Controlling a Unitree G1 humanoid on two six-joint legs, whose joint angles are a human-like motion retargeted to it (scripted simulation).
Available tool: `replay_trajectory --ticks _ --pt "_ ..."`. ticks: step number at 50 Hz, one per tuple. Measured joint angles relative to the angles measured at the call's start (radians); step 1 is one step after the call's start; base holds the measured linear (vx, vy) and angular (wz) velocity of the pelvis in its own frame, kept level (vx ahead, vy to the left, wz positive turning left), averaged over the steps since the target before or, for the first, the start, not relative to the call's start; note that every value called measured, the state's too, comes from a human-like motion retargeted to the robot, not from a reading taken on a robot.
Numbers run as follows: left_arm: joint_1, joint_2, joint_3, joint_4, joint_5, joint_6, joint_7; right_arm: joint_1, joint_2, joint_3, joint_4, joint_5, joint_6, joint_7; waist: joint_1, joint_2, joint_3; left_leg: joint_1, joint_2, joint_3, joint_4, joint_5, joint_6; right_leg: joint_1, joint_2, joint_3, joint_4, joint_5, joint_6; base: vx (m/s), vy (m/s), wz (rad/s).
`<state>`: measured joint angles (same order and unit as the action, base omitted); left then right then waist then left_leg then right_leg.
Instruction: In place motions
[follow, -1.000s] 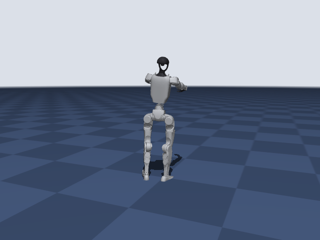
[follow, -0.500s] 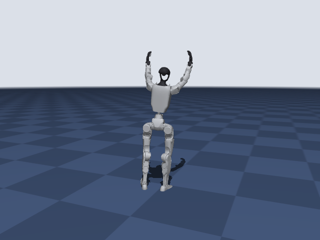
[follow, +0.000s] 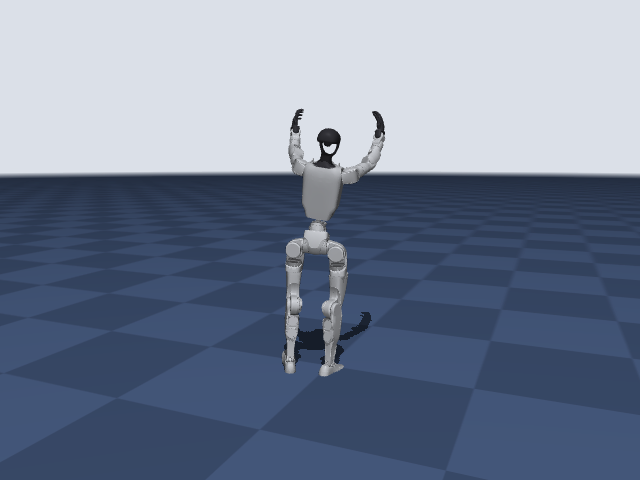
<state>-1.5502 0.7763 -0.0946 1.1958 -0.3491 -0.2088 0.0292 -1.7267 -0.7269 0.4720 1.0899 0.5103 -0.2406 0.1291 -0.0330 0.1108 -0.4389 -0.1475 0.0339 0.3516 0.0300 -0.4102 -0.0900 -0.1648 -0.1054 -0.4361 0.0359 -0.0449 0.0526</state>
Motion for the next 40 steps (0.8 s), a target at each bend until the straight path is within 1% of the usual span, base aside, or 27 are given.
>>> replay_trajectory --ticks 2,5,7,10,12,15,18,20,22,24,27,30,32,34,38,40 --pt "0.110 -0.019 0.037 0.018 0.067 0.012 0.002 0.130 0.039 -0.048 -0.017 -0.074 -0.008 -0.037 -0.001 -0.001 -0.009 0.021 -0.002 0.001 -0.001 0.001 0.002 0.018 0.000 0.001 0.001 0.001 -0.002 0.20 -0.01 -0.07" --pt "0.256 -0.050 0.087 0.043 0.167 0.043 -0.007 0.313 0.108 -0.148 -0.039 -0.164 -0.007 -0.050 -0.008 -0.003 0.021 0.059 -0.005 0.003 -0.002 0.002 0.005 0.052 0.002 0.001 0.002 0.003 -0.006 0.02 -0.01 -0.03" --pt "0.362 -0.087 0.124 0.054 0.224 0.069 -0.032 0.446 0.161 -0.217 -0.050 -0.199 0.007 -0.007 -0.018 -0.011 0.046 0.087 -0.007 0.001 -0.003 0.003 0.007 0.081 0.002 -0.001 0.002 0.005 -0.008 -0.01 -0.03 0.01" --pt "0.512 -0.151 0.180 0.081 0.282 0.088 -0.082 0.614 0.230 -0.299 -0.033 -0.245 0.017 0.098 -0.036 -0.025 0.084 0.113 -0.011 -0.006 -0.001 0.006 0.010 0.110 0.000 -0.008 0.002 0.007 -0.011 -0.06 -0.06 0.08" --pt "0.623 -0.192 0.210 0.092 0.301 0.100 -0.135 0.719 0.260 -0.335 -0.010 -0.320 0.022 0.177 -0.049 -0.033 0.102 0.121 -0.014 -0.015 -0.001 0.009 0.012 0.122 -0.003 -0.015 0.002 0.008 -0.011 -0.06 -0.05 0.17" --pt "0.808 -0.258 0.276 0.070 0.325 0.121 -0.205 0.868 0.298 -0.379 0.023 -0.515 0.042 0.320 -0.063 -0.038 0.130 0.126 -0.016 -0.022 0.000 0.010 0.013 0.129 -0.005 -0.020 0.002 0.011 -0.011 -0.07 -0.03 0.08" --pt "0.972 -0.301 0.382 0.063 0.383 0.144 -0.262 0.998 0.320 -0.405 0.067 -0.771 0.052 0.518 -0.078 -0.045 0.169 0.131 -0.017 -0.019 0.000 0.013 0.013 0.132 -0.008 -0.018 0.003 0.016 -0.012 -0.07 -0.03 -0.06" --pt "1.076 -0.310 0.424 0.084 0.447 0.151 -0.247 1.084 0.328 -0.406 0.114 -0.936 0.092 0.603 -0.080 -0.049 0.192 0.134 -0.017 -0.013 -0.003 0.015 0.012 0.130 -0.009 -0.014 0.003 0.018 -0.012 -0.03 0.00 -0.07" --pt "1.169 -0.311 0.419 0.129 0.479 0.159 -0.214 1.169 0.324 -0.383 0.170 -1.047 0.131 0.625 -0.080 -0.052 0.217 0.137 -0.016 -0.010 -0.004 0.017 0.012 0.130 -0.010 -0.011 0.004 0.020 -0.012 0.00 0.00 0.00" --pt "1.250 -0.329 0.413 0.187 0.503 0.171 -0.211 1.271 0.331 -0.369 0.224 -1.117 0.147 0.591 -0.077 -0.056 0.242 0.143 -0.015 -0.011 -0.005 0.018 0.012 0.134 -0.010 -0.011 0.005 0.021 -0.012 0.00 0.00 0.00" --pt "1.357 -0.381 0.417 0.264 0.529 0.204 -0.233 1.421 0.379 -0.381 0.313 -1.171 0.201 0.473 -0.076 -0.063 0.294 0.156 -0.013 -0.015 -0.003 0.020 0.012 0.151 -0.009 -0.014 0.006 0.021 -0.013 0.00 0.00 0.00" --pt "1.435 -0.462 0.434 0.329 0.535 0.244 -0.228 1.537 0.443 -0.418 0.408 -1.131 0.295 0.372 -0.077 -0.064 0.360 0.177 -0.009 -0.019 -0.001 0.020 0.013 0.177 -0.005 -0.015 0.007 0.020 -0.012 0.00 0.00 0.00" --pt "1.470 -0.534 0.458 0.367 0.533 0.248 -0.196 1.592 0.471 -0.421 0.451 -1.078 0.351 0.337 -0.078 -0.062 0.401 0.186 -0.005 -0.022 0.001 0.021 0.013 0.189 -0.002 -0.017 0.006 0.021 -0.012 0.00 0.00 0.00" --pt "1.505 -0.594 0.453 0.396 0.534 0.246 -0.187 1.644 0.499 -0.418 0.484 -1.050 0.388 0.298 -0.080 -0.061 0.434 0.190 -0.002 -0.026 0.004 0.022 0.014 0.198 0.000 -0.019 0.005 0.023 -0.011 -0.06 0.00 0.06" --pt "1.561 -0.698 0.385 0.446 0.545 0.249 -0.153 1.729 0.553 -0.354 0.523 -1.054 0.436 0.235 -0.081 -0.069 0.469 0.185 -0.003 -0.034 0.007 0.027 0.014 0.203 -0.003 -0.027 0.000 0.025 -0.011 0.00 -0.01 -0.06" --pt "1.586 -0.748 0.343 0.464 0.533 0.243 -0.128 1.761 0.574 -0.328 0.536 -1.071 0.464 0.218 -0.026 -0.068 0.470 0.189 0.013 0.017 0.005 0.023 0.007 0.180 -0.015 0.028 0.026 0.020 0.007 0.02 -0.04 -0.67"
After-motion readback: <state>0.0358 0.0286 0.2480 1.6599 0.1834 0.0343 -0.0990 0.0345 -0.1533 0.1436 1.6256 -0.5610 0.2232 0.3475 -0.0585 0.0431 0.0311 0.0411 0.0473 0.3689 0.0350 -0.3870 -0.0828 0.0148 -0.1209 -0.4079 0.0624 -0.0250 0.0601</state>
